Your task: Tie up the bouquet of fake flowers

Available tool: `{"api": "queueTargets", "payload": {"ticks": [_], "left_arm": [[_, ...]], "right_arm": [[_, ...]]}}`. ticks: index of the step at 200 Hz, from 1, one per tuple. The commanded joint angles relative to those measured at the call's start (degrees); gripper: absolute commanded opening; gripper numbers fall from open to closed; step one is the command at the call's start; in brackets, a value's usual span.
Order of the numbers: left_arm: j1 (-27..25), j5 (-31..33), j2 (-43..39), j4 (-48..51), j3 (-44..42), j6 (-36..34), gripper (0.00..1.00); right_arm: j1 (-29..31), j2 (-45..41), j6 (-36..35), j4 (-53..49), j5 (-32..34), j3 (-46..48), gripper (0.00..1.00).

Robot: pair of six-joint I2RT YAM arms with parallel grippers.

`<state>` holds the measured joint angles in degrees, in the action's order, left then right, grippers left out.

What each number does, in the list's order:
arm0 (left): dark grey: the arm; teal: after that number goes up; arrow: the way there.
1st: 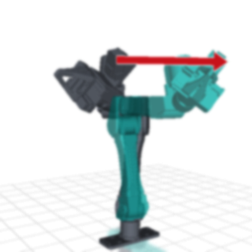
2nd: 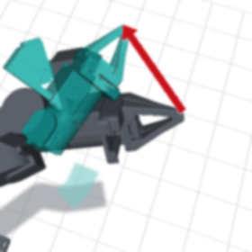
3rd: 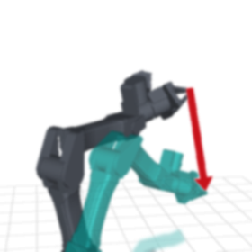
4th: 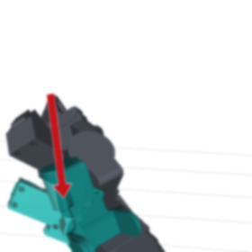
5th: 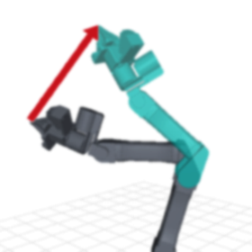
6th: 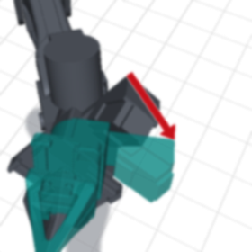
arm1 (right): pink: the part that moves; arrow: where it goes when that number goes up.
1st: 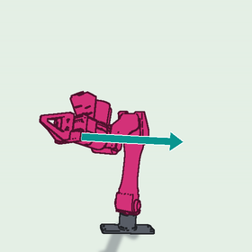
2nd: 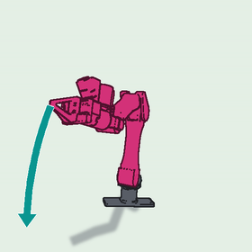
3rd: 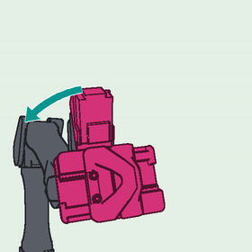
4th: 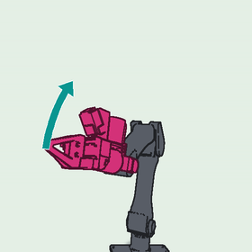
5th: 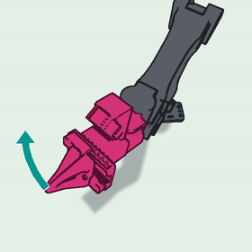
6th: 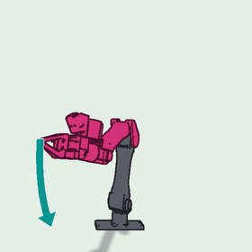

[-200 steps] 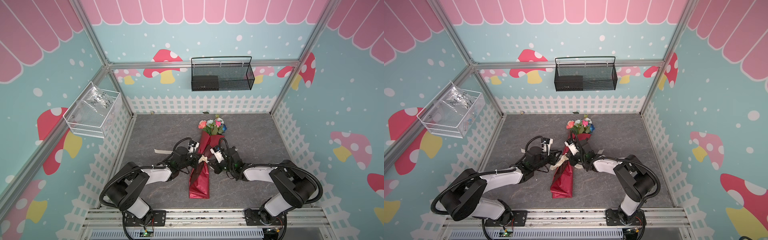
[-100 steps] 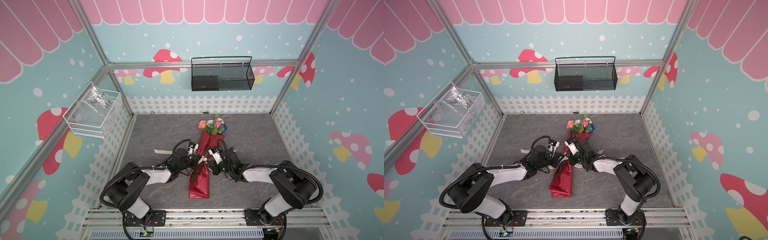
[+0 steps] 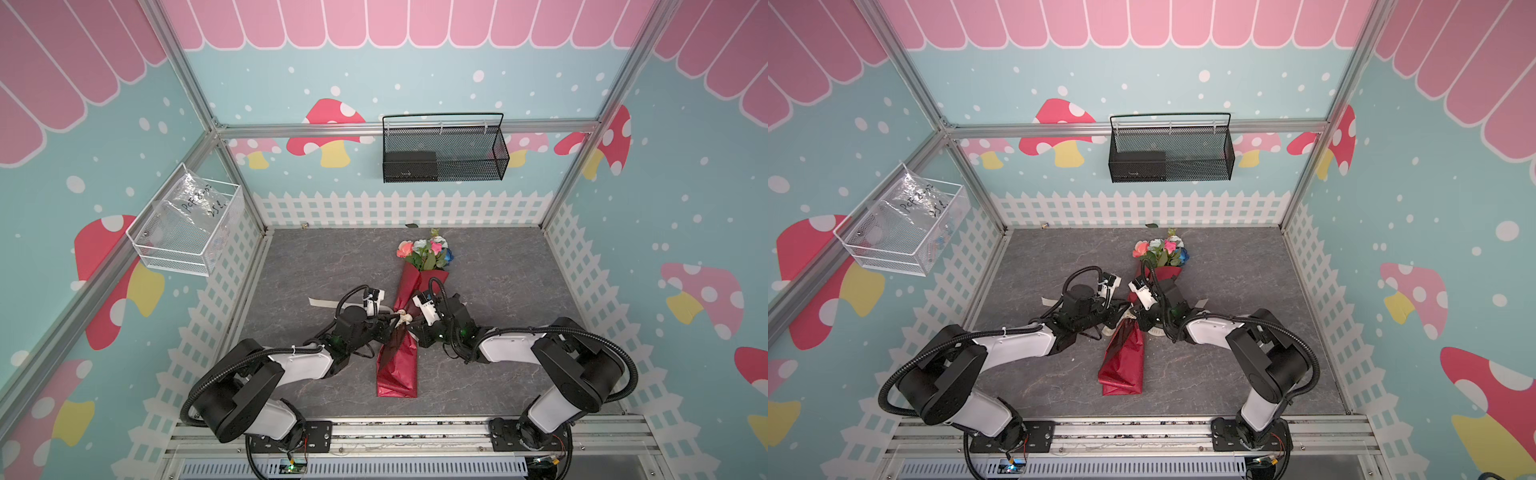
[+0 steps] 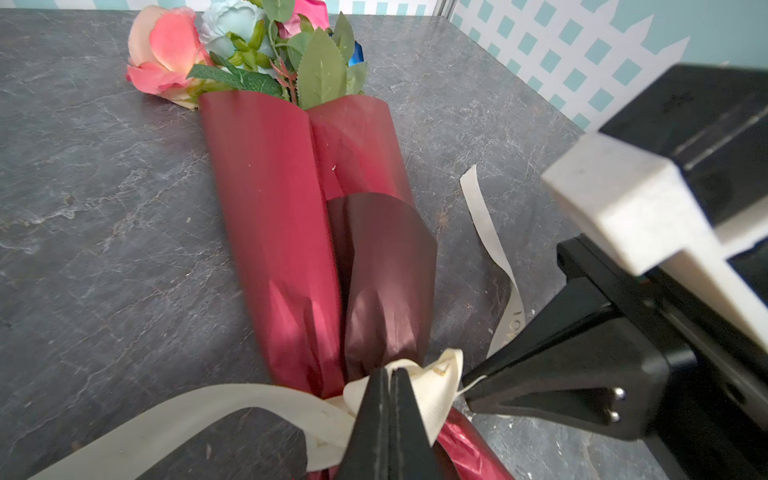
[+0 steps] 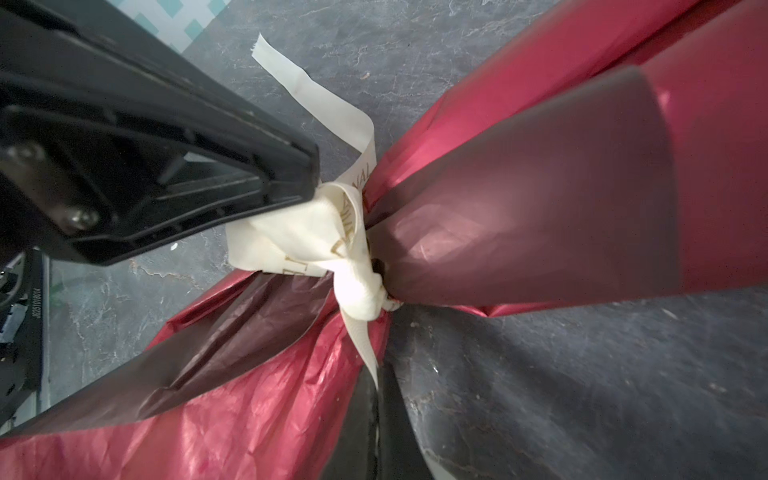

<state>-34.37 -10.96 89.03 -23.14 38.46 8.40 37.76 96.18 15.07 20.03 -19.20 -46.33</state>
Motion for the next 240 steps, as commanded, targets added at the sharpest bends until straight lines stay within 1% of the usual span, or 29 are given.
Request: {"api": "queueTargets", "payload": {"ticks": [1,20,56,71,82,88,106,118,135,143,159,184,206,240], "left_arm": [[-0.27,-0.39,0.44,2.29,1.61,-2.11,0.25],[-0.27,-1.02,0.74,3.29,1.98,-2.28,0.22],[-0.26,-2.04,1.31,3.56,1.11,-1.99,0.21],[-0.26,-1.62,1.32,3.46,0.92,-2.0,0.11],[-0.26,-1.2,1.28,2.84,0.92,-1.71,0.1],[-0.26,-0.96,1.23,2.15,0.87,-1.36,0.07],[-0.3,-0.47,1.32,-0.31,0.83,-0.08,0.02],[-0.3,-0.43,1.56,-1.58,0.83,0.37,0.0],[-0.38,-0.46,1.59,-2.6,0.29,0.8,0.0],[-0.39,-0.63,1.54,-3.19,-0.24,0.85,0.0],[-0.36,-1.33,1.31,-4.23,-1.25,0.75,0.0],[-0.35,-1.78,1.01,-5.21,-2.41,0.61,0.0],[-0.39,-2.46,0.96,-5.15,-2.5,0.3,0.0],[-0.48,-3.1,1.14,-5.73,-3.18,0.71,0.0]], "right_arm": [[-0.13,0.69,-0.04,1.63,-1.19,0.44,0.0],[-0.12,0.59,0.12,1.77,-1.02,0.52,0.0],[-0.13,0.41,0.46,1.88,-0.68,0.75,0.0],[-0.12,0.41,0.4,1.9,-0.78,0.86,0.01],[-0.12,0.54,0.4,1.95,-0.89,0.95,0.02],[-0.14,0.58,0.4,1.96,-1.07,1.01,0.02],[-0.13,0.67,0.65,2.12,-0.95,1.36,0.04],[-0.14,0.51,0.86,2.14,-0.91,1.57,0.09],[-0.1,-0.47,0.96,1.84,-0.42,1.67,0.25],[-0.22,-1.23,0.71,1.47,-0.1,1.62,0.31],[-0.48,-2.79,-0.15,0.87,0.6,1.5,0.37],[-1.39,-4.57,-1.74,0.13,1.76,1.37,0.38],[-2.43,-5.88,-2.06,-0.06,1.67,1.59,0.31],[-3.28,-5.71,-2.15,-0.65,0.95,0.87,0.27]]}}
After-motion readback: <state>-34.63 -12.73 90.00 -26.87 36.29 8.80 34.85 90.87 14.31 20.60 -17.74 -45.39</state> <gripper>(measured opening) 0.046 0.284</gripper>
